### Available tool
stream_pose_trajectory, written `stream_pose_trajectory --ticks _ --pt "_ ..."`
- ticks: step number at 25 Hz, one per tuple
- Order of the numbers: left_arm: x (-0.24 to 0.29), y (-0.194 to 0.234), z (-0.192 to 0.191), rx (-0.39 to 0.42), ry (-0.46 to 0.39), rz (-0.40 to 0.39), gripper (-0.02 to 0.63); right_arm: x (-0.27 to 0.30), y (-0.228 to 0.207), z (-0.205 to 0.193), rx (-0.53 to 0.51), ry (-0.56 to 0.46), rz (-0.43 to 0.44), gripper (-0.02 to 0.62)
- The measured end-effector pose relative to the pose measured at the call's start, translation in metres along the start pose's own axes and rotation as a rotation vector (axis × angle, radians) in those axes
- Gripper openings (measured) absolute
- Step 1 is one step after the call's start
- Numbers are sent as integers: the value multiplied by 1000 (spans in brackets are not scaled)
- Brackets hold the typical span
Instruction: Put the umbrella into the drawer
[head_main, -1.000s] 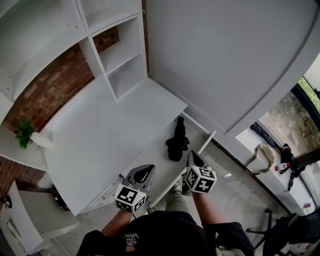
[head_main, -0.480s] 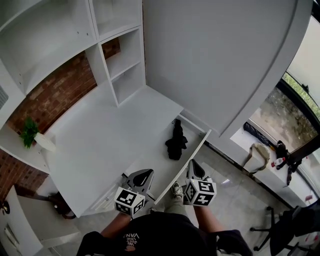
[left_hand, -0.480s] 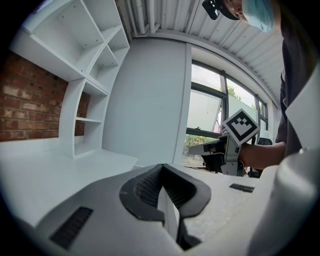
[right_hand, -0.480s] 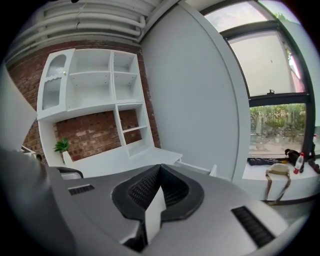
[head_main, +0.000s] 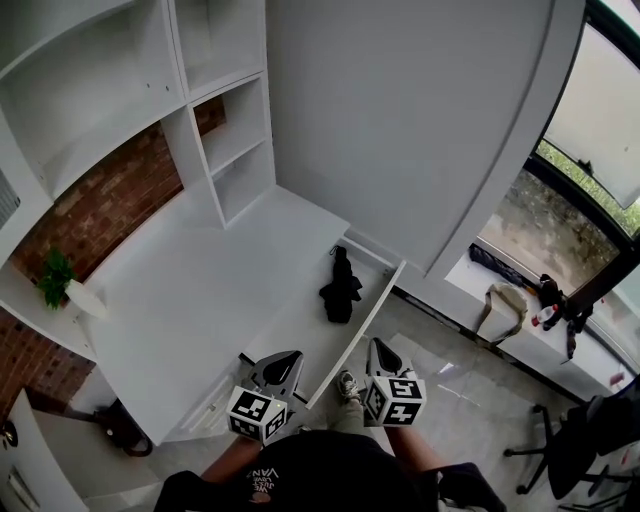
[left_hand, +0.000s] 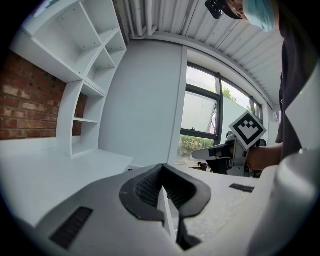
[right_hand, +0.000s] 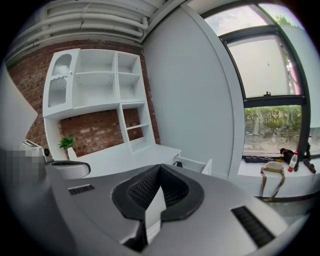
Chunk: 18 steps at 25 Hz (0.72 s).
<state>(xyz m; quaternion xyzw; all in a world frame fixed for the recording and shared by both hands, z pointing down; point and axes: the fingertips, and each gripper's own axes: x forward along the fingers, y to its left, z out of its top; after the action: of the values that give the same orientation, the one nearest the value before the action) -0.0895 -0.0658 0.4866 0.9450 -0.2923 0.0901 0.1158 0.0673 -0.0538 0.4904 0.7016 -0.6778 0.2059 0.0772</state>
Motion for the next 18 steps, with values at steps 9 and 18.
stream_pose_trajectory --ticks 9,18 --pt "-13 -5 -6 3 2 4 6 -30 -9 -11 -24 -4 -51 2" --pt "-20 -8 -13 -9 21 14 6 -39 -13 -12 -71 -11 -86 2"
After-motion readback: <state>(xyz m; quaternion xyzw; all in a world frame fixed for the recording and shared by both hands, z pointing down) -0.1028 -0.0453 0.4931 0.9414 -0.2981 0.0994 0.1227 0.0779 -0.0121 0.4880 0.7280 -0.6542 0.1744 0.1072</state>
